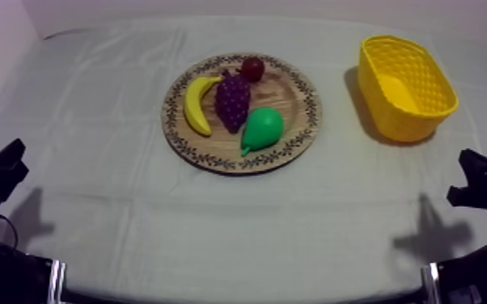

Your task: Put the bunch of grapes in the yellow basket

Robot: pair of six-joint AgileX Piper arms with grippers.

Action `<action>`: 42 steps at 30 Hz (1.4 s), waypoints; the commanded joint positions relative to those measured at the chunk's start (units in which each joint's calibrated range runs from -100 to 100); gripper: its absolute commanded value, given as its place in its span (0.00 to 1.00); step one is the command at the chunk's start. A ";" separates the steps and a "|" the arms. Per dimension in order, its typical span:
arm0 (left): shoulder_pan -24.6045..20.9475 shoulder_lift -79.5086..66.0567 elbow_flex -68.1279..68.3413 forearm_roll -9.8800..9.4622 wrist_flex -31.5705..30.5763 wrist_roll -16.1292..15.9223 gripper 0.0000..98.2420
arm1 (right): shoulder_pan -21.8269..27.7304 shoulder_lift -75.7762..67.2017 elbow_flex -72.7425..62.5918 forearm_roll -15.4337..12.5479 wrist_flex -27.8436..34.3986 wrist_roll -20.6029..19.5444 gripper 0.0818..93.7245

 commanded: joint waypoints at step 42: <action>-0.02 0.00 -0.03 0.01 0.01 -0.01 0.00 | -2.45 15.78 -15.62 3.16 -0.68 1.54 0.01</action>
